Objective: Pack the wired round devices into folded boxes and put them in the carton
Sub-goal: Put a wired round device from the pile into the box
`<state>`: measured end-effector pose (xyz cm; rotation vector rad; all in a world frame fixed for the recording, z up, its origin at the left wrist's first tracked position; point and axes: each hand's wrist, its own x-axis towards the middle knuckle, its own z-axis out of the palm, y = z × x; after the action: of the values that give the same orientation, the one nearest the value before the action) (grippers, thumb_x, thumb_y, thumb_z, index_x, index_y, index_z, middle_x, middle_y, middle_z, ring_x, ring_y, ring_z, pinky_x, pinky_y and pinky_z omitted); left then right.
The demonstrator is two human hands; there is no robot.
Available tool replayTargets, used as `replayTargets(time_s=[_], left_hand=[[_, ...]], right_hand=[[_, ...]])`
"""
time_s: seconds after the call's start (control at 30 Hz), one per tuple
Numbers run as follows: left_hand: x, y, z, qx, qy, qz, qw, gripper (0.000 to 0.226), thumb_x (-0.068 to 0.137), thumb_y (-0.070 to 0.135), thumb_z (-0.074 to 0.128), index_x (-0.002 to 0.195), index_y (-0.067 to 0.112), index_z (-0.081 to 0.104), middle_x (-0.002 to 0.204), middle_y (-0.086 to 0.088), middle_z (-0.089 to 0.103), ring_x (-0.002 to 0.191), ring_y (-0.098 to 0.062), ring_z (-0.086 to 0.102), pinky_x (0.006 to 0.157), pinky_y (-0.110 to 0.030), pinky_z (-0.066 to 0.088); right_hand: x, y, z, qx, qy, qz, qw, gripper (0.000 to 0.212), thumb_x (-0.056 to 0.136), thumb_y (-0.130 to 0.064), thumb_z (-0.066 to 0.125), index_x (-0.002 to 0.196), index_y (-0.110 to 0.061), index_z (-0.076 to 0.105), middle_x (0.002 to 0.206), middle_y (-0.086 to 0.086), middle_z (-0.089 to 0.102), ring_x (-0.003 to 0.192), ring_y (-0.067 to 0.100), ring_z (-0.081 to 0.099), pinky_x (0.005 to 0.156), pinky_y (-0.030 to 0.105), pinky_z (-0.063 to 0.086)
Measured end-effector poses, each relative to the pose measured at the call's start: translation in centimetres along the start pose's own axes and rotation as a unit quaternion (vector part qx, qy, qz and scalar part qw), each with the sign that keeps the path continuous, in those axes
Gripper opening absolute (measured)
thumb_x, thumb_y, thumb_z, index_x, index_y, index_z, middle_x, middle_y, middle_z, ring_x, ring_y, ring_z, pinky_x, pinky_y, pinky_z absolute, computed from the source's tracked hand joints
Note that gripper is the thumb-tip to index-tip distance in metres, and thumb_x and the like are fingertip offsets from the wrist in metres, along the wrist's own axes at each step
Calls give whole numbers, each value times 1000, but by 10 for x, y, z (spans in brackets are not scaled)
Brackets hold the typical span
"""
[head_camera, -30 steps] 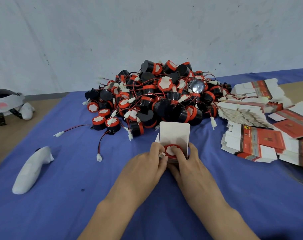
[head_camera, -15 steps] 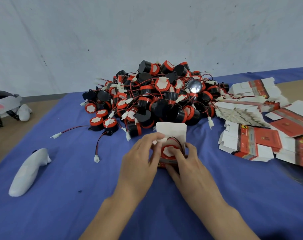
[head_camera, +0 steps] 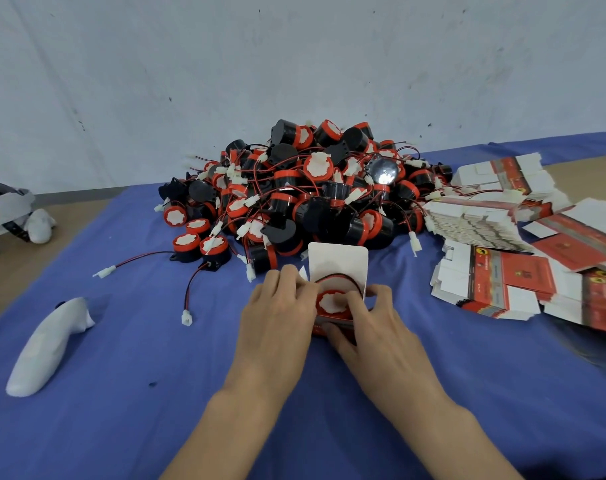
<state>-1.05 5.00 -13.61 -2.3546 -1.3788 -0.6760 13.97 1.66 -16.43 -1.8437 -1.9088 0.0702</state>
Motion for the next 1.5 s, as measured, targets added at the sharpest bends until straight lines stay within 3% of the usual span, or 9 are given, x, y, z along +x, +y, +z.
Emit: replayTargets(time_s=[0.17,0.33,0.43,0.67,0.83,0.97,1.1,1.3,1.5], left_hand=[[1,0,-1,37,-20,-6,999,63,53,-5,83,112,13,68,91,-3,58,77,-20,54,63,-29,48],[3,0,-2,33,-64,2,997,50,71,-2,68,115,21,64,103,2,55,90,-19,49,71,-26,38],[5,0,-3,15,-77,5,997,46,83,1,58,124,22,62,111,3,55,97,-20,47,78,-28,41],[5,1,-3,-32,-80,-24,996,42,79,-4,66,117,15,66,106,-2,57,90,-20,51,72,-27,49],[1,-3,5,-49,-72,-9,996,58,90,2,58,143,19,41,132,4,44,107,-11,48,84,-18,42],[3,-3,3,-67,-44,-29,996,51,77,-4,76,123,11,61,108,-1,62,90,-18,59,75,-26,52],[3,-9,7,-55,-26,19,998,29,91,3,67,119,11,66,112,-1,66,96,-21,58,85,-31,54],[-3,-20,12,-61,54,40,996,47,72,-11,81,116,2,69,98,-7,72,86,-29,66,72,-40,60],[-2,-9,10,30,102,37,994,71,48,-12,79,115,7,68,91,-2,71,90,-28,62,82,-33,34]], right_hand=[[-1,-1,-1,-7,6,-5,1000,42,101,-54,45,137,-34,37,130,-4,28,95,13,56,61,19,39],[-1,-2,-2,-2,20,-18,1000,57,102,-52,45,150,-37,21,132,-3,30,99,11,56,63,19,42],[0,-3,-2,-21,24,-17,999,64,102,-53,42,155,-30,15,137,0,31,110,13,56,78,23,49],[-1,-12,-4,-73,22,-2,997,64,102,-56,32,155,-23,19,137,3,34,118,17,52,93,26,45],[0,-15,-5,-104,7,7,995,60,102,-58,28,150,-22,28,132,3,36,111,17,50,87,27,43],[1,-16,-4,-116,-1,13,993,58,102,-58,28,146,-21,34,128,3,37,107,17,50,84,28,42],[1,-17,-4,-120,-3,20,993,56,101,-59,29,140,-20,41,124,3,40,103,17,51,80,28,42],[1,-18,-6,-120,-5,21,993,61,99,-63,25,137,-18,42,123,3,40,104,19,52,81,28,42],[0,-17,-8,-119,-7,11,993,64,99,-65,20,141,-20,37,126,1,38,105,16,51,83,26,43]])
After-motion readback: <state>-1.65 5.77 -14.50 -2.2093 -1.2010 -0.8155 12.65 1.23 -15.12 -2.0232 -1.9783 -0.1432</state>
